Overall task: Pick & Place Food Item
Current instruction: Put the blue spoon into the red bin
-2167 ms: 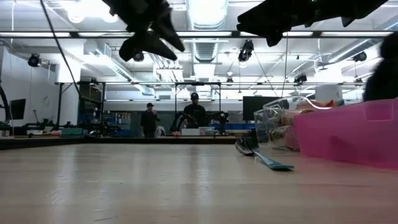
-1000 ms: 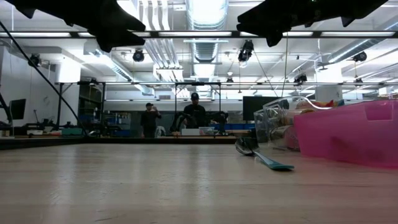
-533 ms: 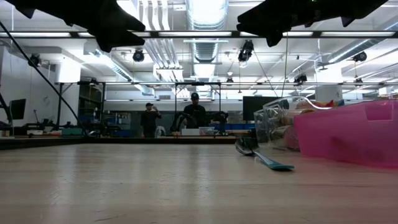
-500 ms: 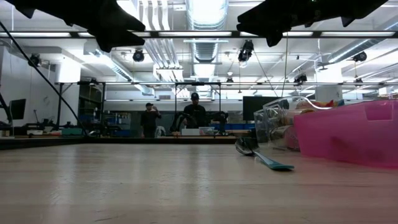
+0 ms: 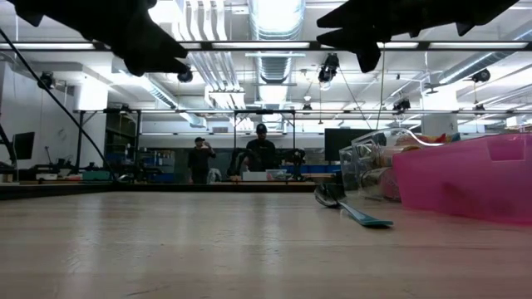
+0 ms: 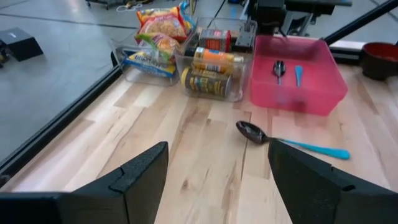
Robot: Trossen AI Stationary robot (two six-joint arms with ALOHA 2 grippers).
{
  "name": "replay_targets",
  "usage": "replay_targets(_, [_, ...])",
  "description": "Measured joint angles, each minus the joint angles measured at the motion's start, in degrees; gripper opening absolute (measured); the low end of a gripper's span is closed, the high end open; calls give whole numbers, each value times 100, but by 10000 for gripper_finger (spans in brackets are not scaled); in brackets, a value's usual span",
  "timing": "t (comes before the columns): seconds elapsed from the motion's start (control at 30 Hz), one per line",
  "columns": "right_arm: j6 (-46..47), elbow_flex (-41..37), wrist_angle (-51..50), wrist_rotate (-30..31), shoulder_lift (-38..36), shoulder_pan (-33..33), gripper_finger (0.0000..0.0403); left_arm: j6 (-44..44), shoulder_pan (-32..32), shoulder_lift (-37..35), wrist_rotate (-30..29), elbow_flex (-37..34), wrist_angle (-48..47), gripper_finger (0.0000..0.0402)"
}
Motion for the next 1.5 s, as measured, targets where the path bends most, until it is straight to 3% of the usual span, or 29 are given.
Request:
replay_targets(0.13, [748, 0, -27, -38, -2, 2, 156, 2, 0, 0, 0, -2, -57, 281])
replay_targets(0.3, [1541, 9, -276, -1004, -2, 71, 156, 4, 0, 0, 0, -2, -91, 281])
replay_targets(0.5, [2208, 492, -1481, -988, 4, 270, 156, 20, 0, 0, 0, -2, -183, 281])
replay_targets(0.87, [3085, 1605, -3818, 338, 126, 779, 156, 20, 0, 0, 2, -2, -179, 281])
replay_targets(1.07, [3557, 2183, -4539, 375, 1013, 874, 156, 20, 2, 0, 2, -2, -192, 281])
replay_targets(1.23, [4083, 3074, -5619, 365, 2014, 866, 156, 17, 2, 0, 4, -2, -269, 281])
replay_targets(1.5, [4187, 4459, -6970, 361, 3523, 881, 156, 17, 2, 0, 4, -2, -308, 281])
